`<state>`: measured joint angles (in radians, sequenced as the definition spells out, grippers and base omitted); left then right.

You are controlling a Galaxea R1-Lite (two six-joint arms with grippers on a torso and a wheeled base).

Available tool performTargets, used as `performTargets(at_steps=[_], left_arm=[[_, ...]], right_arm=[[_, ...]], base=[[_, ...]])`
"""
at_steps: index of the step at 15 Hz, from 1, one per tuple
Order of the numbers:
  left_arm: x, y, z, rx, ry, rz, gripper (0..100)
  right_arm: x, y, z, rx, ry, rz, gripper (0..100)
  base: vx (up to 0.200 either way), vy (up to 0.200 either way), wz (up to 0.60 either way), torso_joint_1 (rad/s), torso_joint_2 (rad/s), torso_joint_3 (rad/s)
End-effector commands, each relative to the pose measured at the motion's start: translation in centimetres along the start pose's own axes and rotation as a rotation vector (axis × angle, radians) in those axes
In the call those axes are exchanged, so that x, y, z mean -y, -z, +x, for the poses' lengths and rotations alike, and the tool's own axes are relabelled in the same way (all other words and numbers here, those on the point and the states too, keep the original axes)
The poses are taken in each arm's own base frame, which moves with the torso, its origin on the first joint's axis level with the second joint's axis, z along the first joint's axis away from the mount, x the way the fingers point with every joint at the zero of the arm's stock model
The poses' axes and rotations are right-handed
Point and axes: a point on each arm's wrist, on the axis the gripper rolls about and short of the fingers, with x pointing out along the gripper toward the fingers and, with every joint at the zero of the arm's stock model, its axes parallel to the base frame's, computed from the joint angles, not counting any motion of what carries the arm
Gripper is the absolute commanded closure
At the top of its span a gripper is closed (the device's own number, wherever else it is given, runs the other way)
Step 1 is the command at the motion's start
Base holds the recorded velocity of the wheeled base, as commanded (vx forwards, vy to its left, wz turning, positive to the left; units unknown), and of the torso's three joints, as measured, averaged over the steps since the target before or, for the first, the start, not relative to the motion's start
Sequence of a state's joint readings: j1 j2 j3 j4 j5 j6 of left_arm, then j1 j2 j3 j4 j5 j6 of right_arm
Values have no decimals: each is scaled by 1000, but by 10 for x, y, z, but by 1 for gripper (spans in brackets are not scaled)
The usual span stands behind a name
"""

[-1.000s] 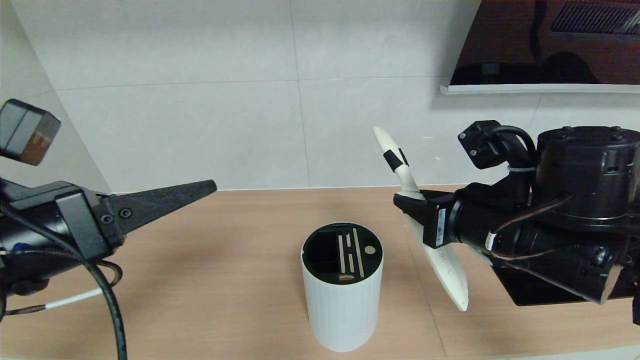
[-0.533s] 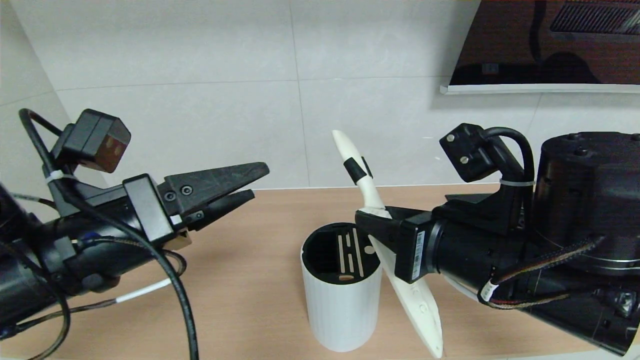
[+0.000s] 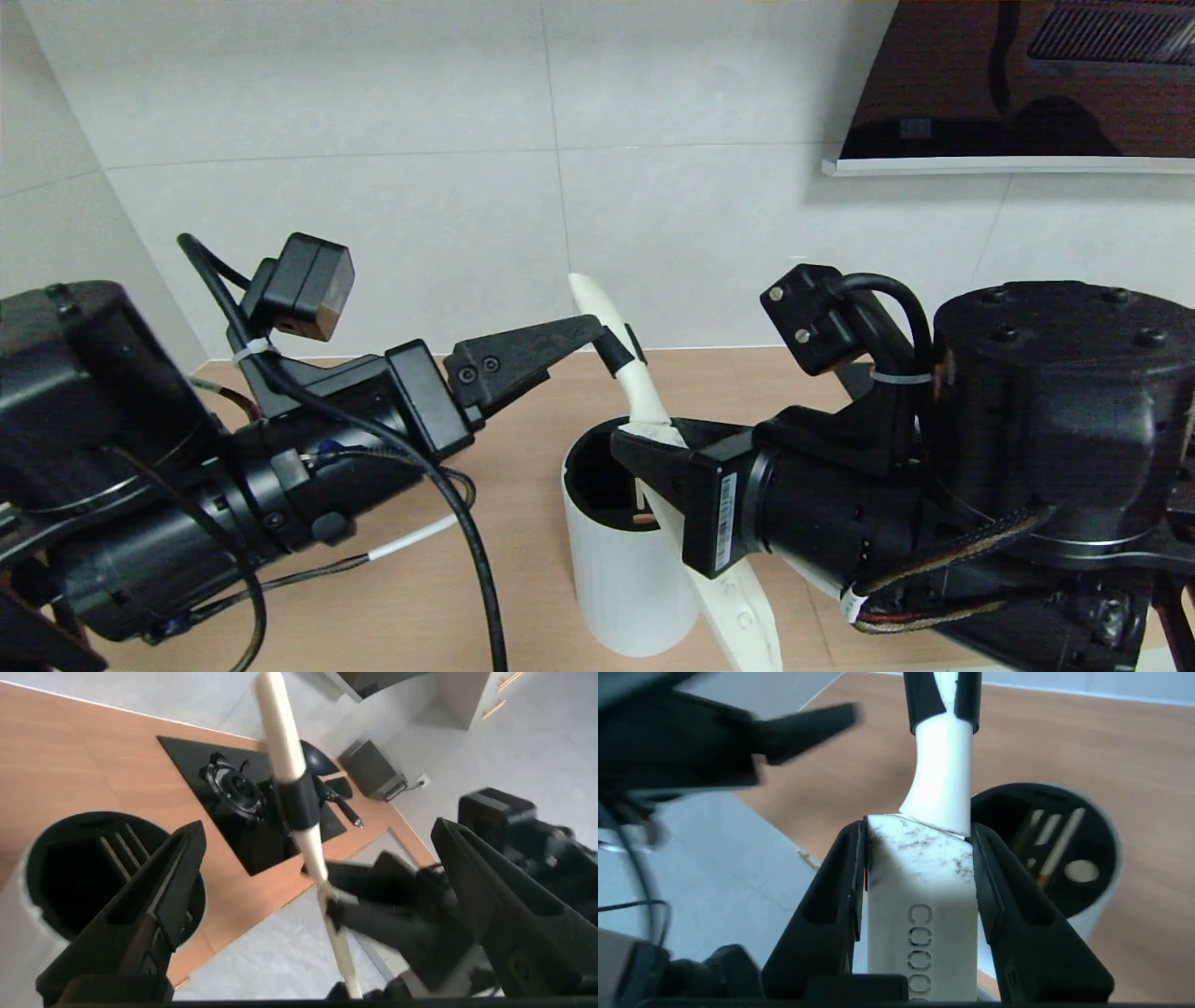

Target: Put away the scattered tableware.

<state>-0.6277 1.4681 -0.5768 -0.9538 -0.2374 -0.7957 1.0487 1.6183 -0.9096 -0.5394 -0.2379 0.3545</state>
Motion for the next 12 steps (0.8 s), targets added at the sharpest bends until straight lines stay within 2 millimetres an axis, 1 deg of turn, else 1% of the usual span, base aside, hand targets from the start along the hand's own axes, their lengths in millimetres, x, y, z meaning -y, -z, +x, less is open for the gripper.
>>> performTargets(at_steps=[1,3,12], left_arm=[[-8,14,16,-10,-34,-6,0],[-11,19,22,-1,-45,-3,0],[-13,23,27,23,-32,1,0]], right_arm=[[-2,5,4,-15,-3,-5,100],[-4,7,4,-23,-10,-8,100],[-9,13,6,-42,-22,-13,100]], base=[[0,0,0,0,0,0],[0,0,0,0,0,0],[0,0,0,0,0,0]])
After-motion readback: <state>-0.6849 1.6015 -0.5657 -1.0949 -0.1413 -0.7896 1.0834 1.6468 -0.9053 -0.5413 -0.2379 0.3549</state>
